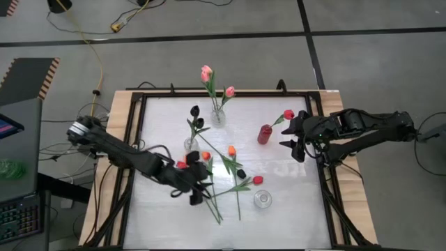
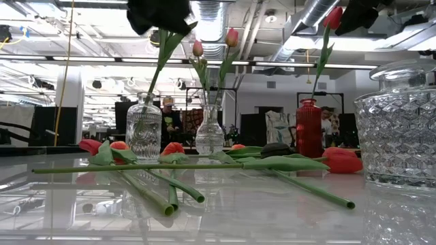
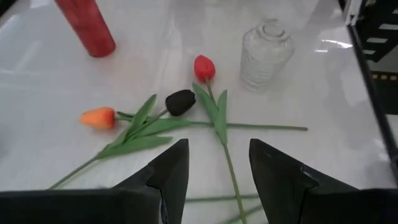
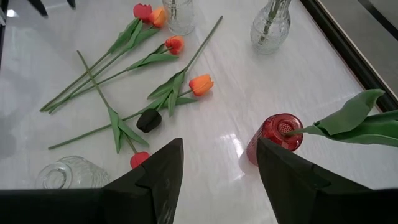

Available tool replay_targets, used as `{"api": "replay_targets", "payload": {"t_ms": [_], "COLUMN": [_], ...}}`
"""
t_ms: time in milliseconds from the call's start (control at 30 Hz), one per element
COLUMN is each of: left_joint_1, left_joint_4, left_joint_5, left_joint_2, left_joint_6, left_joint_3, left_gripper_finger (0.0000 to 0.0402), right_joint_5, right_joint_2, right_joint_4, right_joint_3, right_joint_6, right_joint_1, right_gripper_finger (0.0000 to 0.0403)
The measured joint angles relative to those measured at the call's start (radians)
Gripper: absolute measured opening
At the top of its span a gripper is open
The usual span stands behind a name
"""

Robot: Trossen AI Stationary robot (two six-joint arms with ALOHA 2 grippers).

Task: Sort flowers into vase by color
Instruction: Put the red tulip into the red vase

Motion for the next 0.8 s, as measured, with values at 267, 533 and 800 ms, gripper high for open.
{"api": "replay_targets", "payload": {"t_ms": [267,533,800], "left_joint_1": [0.03,0.092,0.117], "left_joint_4": [0.153,0.327,0.388], "left_joint_5": [-0.023,0.04,0.09], "left_joint_2": [0.161,0.267,0.352], "left_joint_6": [0.035,0.109,0.098], "left_joint_3": [0.0,0.0,0.008], "left_gripper_finger": [0.0155,0.0155,0.0155], "right_joint_5": [0.0,0.0,0.0], "right_joint_2": [0.0,0.0,0.0], "right_joint_4": [0.0,0.0,0.0], "right_joint_3": [0.0,0.0,0.0], "right_joint_6": [0.0,0.0,0.0], "right_joint_1": [0.0,0.0,0.0], "right_gripper_finger": [0.023,0.023,0.023]}}
